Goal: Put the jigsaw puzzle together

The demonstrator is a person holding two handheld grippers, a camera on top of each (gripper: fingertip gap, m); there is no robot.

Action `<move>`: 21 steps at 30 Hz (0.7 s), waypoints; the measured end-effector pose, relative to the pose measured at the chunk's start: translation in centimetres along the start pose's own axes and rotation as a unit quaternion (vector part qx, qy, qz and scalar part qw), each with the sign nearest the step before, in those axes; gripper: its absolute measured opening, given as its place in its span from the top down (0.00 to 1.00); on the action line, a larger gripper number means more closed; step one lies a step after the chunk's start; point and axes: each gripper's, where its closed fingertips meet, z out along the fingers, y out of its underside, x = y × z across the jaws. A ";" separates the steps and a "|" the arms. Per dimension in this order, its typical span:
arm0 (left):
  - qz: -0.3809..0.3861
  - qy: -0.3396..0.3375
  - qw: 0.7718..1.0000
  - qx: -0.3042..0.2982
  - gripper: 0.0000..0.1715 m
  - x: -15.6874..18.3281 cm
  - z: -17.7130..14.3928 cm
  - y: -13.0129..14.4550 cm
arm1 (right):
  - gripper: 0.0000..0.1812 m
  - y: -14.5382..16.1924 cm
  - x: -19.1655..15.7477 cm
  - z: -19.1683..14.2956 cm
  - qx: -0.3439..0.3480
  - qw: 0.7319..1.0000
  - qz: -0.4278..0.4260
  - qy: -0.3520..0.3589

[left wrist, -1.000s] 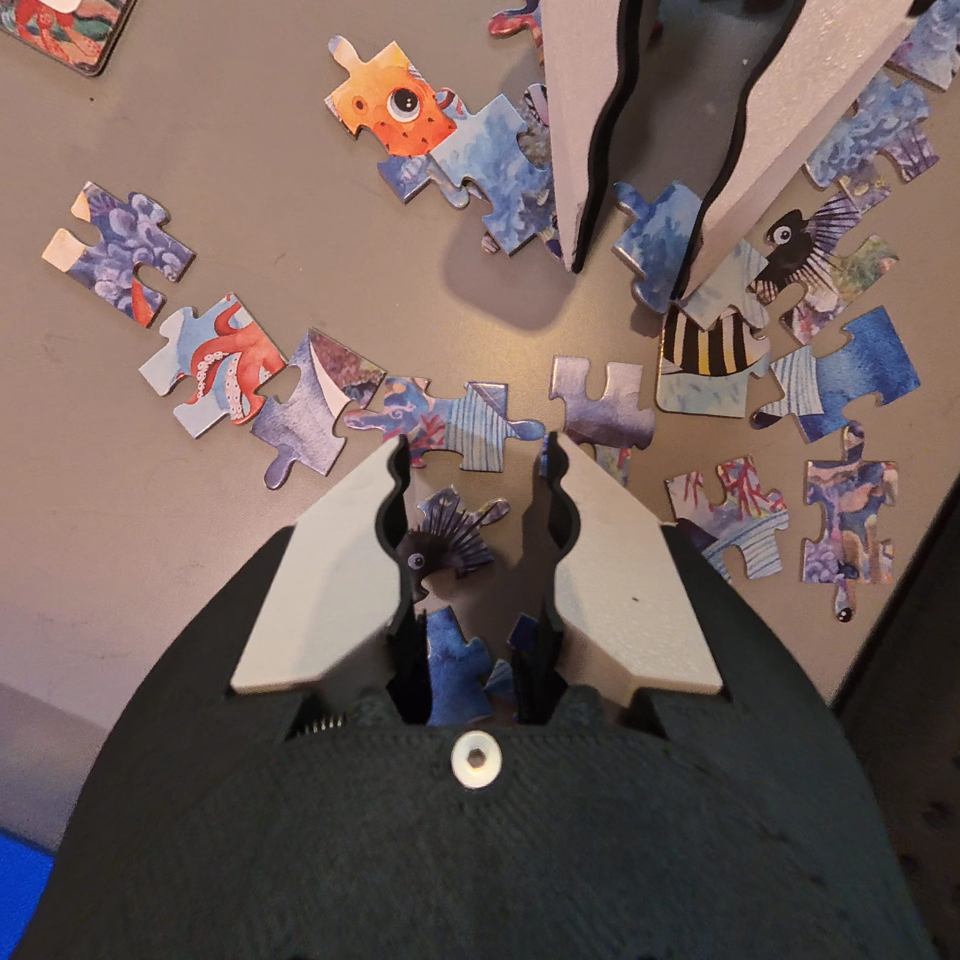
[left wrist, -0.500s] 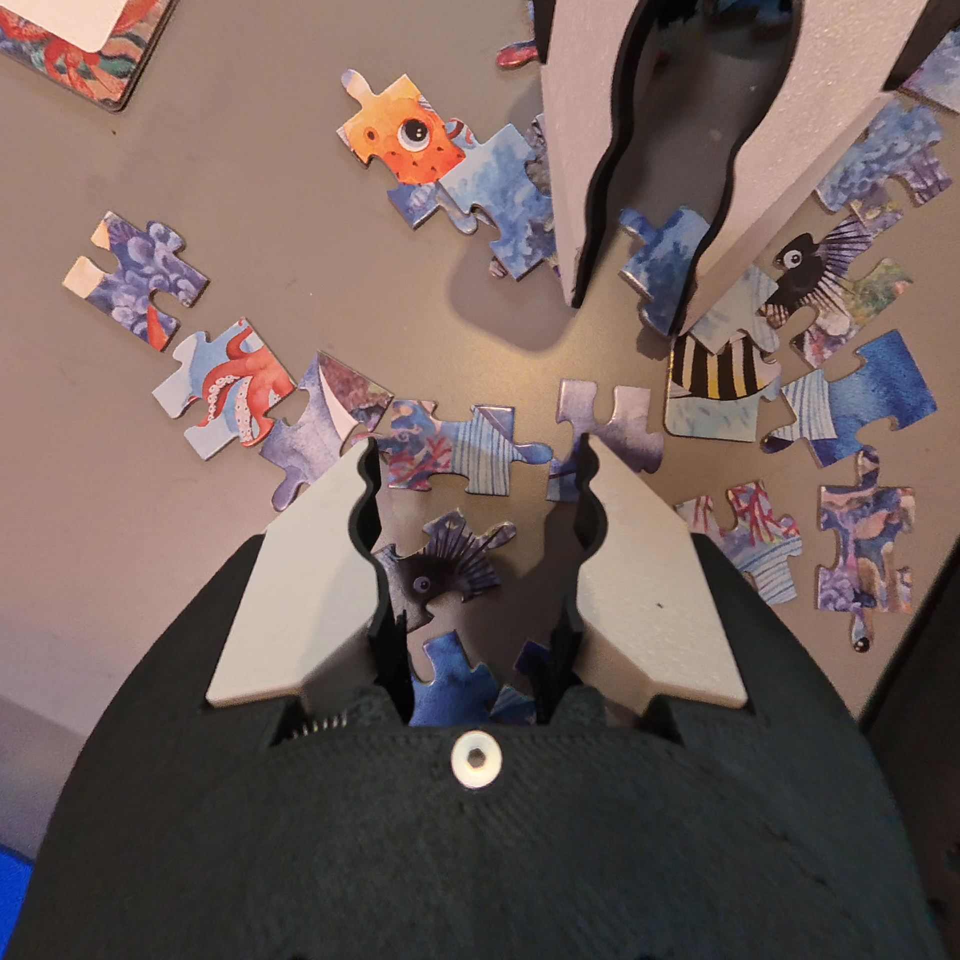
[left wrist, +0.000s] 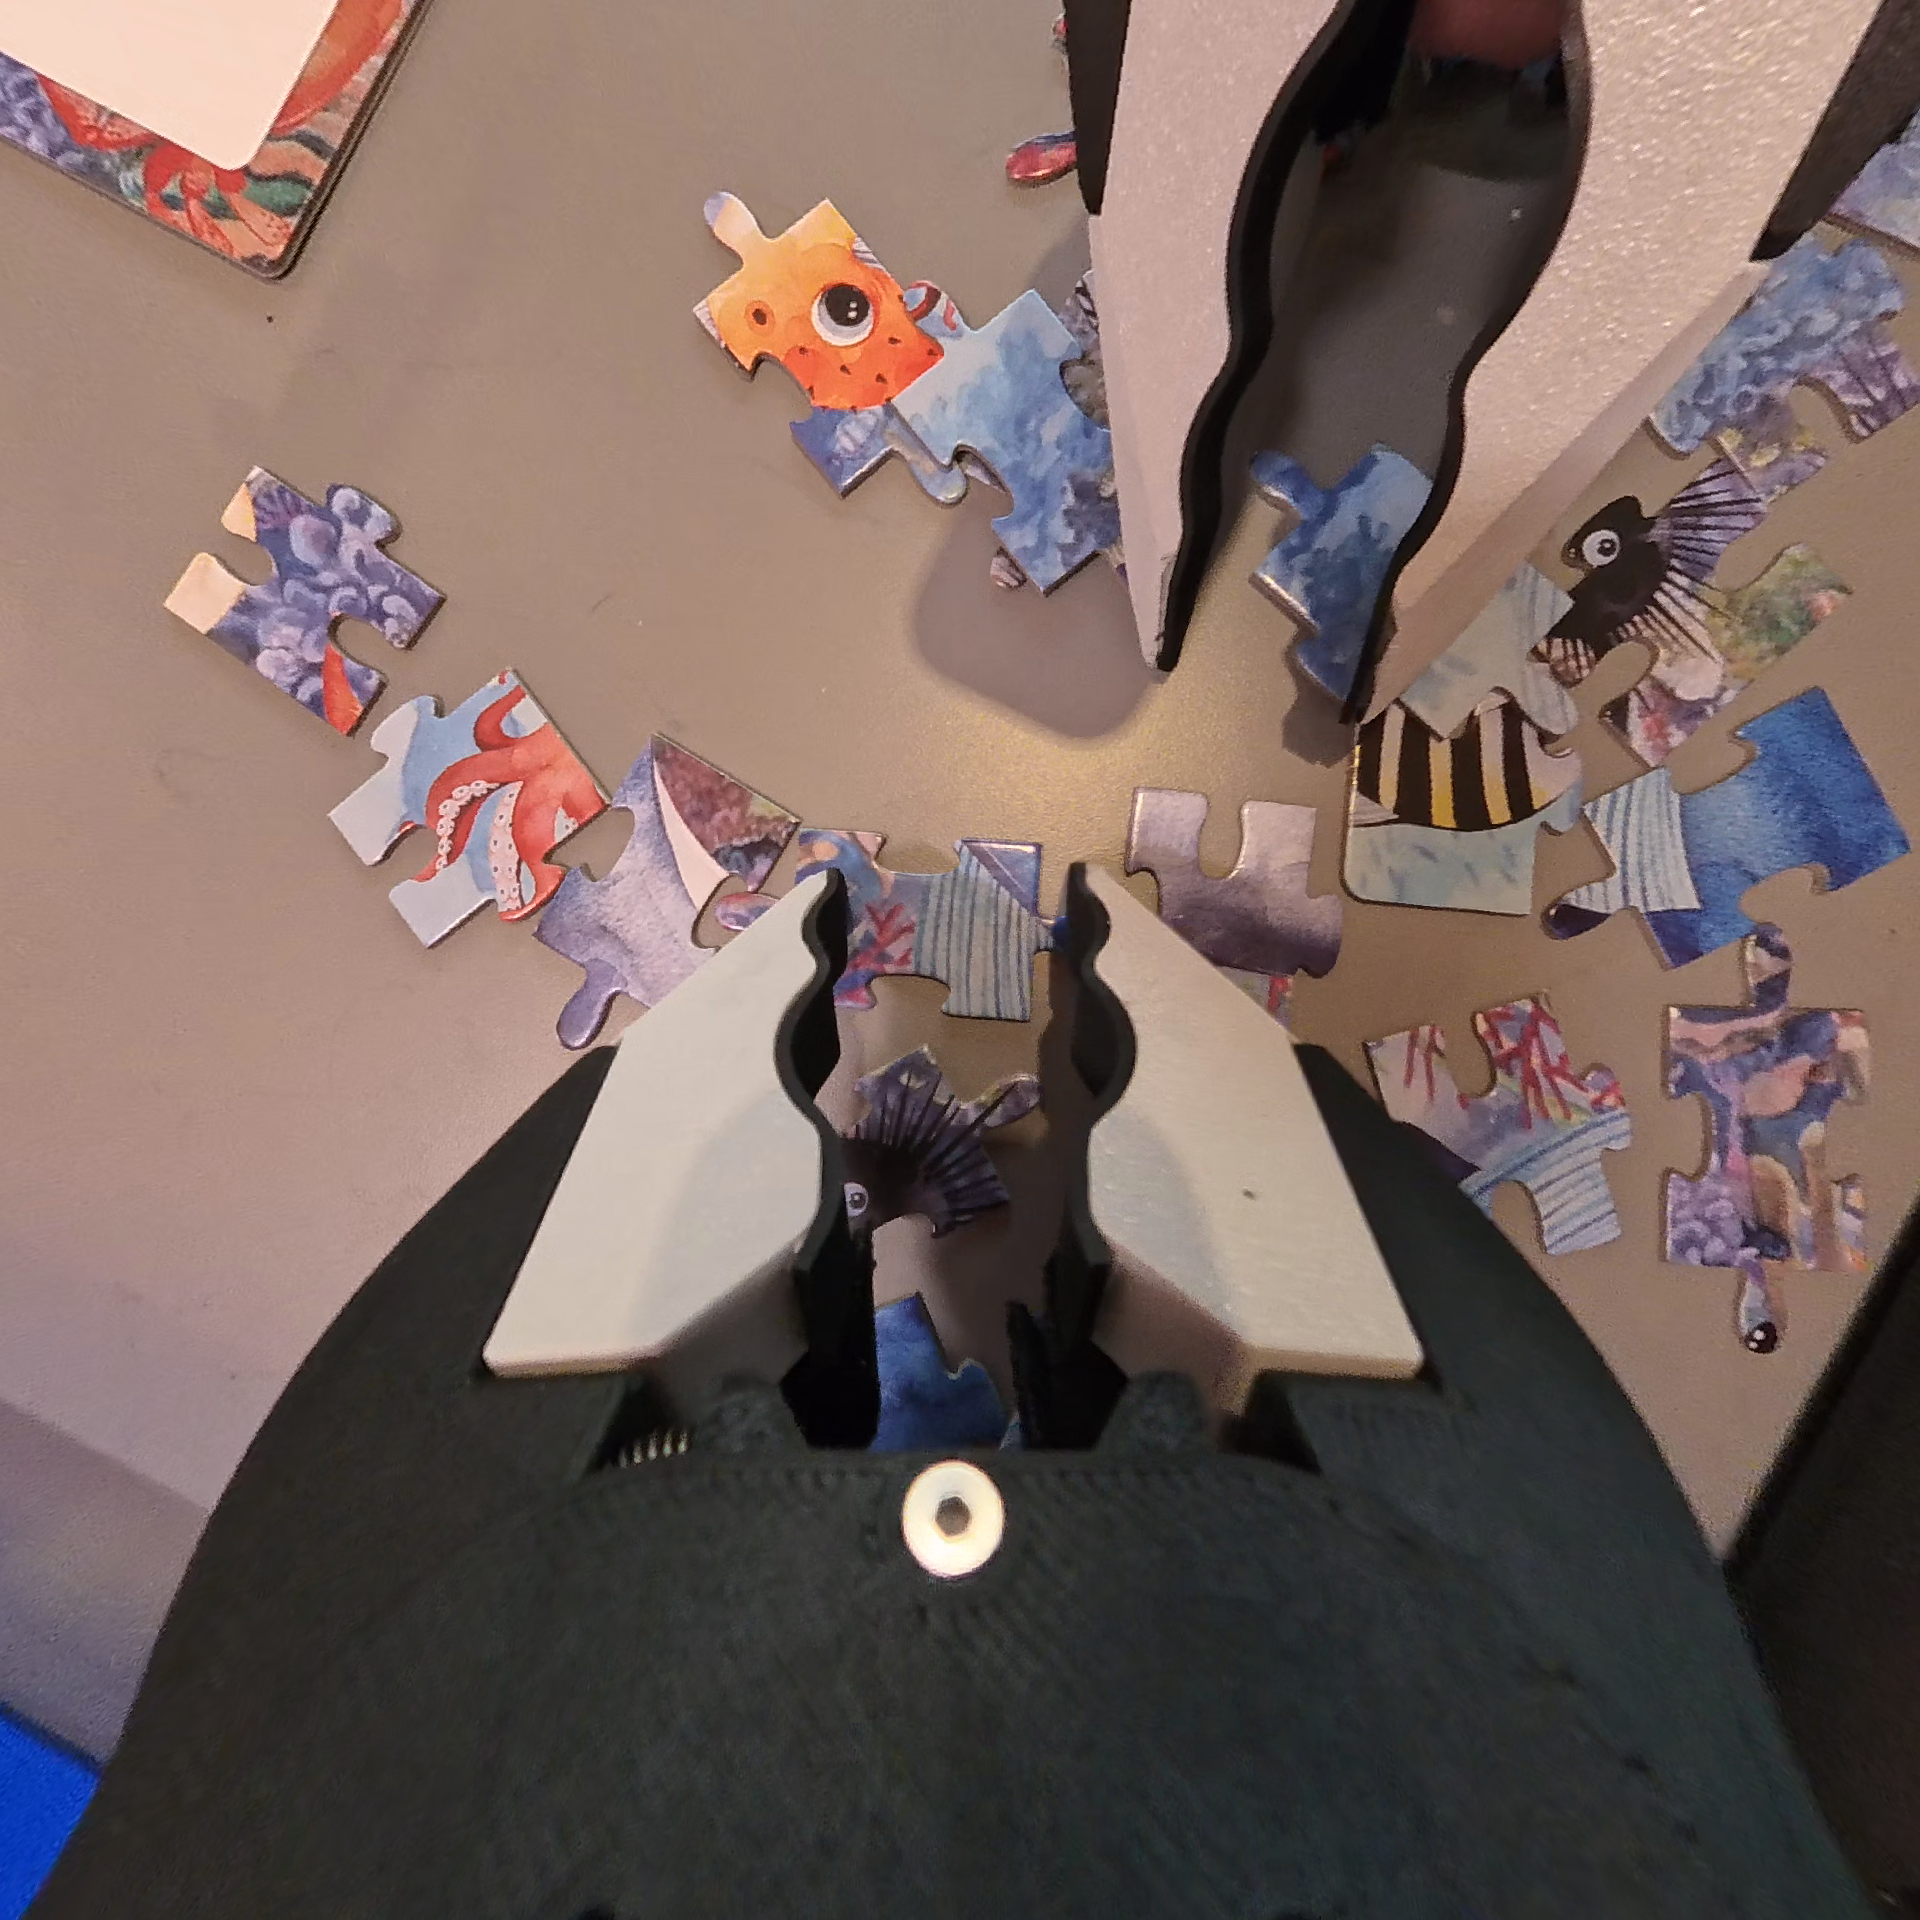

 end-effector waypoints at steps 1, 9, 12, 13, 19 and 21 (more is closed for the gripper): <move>0.000 -0.002 1.000 0.000 0.78 -0.1 0.0 0.0 | 0.84 0.0 0.0 0.0 0.000 1.000 -0.001 0.001; -0.008 -0.021 1.000 0.012 0.74 -1.0 0.2 -0.4 | 0.84 -0.1 0.0 0.1 0.006 1.000 -0.001 0.003; -0.012 -0.034 0.999 0.021 0.68 -1.5 0.2 -0.7 | 0.85 -0.2 0.1 0.2 0.009 1.000 0.000 0.004; -0.014 -0.036 0.999 0.026 0.67 -1.5 0.1 -0.8 | 0.85 -0.2 0.2 0.2 0.010 1.000 0.000 0.005; -0.026 -0.034 0.999 0.025 0.53 -1.7 0.4 -0.7 | 0.82 -0.4 0.5 0.1 0.015 1.000 -0.002 0.018; -0.023 -0.023 0.999 0.021 0.52 -1.3 0.5 -0.6 | 0.81 -0.3 0.6 0.1 0.010 1.000 -0.007 0.025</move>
